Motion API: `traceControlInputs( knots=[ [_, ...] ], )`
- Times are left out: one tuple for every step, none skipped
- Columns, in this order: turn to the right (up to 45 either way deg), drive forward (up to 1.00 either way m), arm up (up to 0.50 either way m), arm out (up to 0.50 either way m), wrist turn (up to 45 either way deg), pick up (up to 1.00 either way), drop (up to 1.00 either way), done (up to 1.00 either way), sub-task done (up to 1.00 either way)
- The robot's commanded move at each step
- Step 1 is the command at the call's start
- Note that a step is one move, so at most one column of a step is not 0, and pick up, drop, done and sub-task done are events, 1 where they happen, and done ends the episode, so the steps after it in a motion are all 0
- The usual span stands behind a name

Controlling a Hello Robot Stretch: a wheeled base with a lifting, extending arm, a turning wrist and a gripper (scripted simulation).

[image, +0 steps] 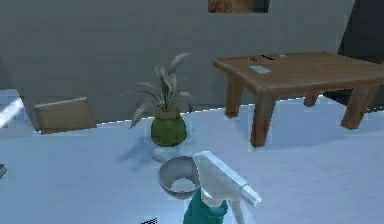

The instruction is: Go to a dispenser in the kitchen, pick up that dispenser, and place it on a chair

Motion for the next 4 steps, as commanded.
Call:
traceControlInputs(
  knots=[
    [-45.0, 0.00, 0.00, 0.00, 0.0, 0.00, 0.00, 0.00, 0.00],
    [-18.0, 0.00, 0.00, 0.00, 0.0, 0.00, 0.00, 0.00, 0.00],
    [45.0, 0.00, 0.00, 0.00, 0.0, 0.00, 0.00, 0.00, 0.00],
    [45.0, 0.00, 0.00, 0.00, 0.0, 0.00, 0.00, 0.00, 0.00]
  ],
)
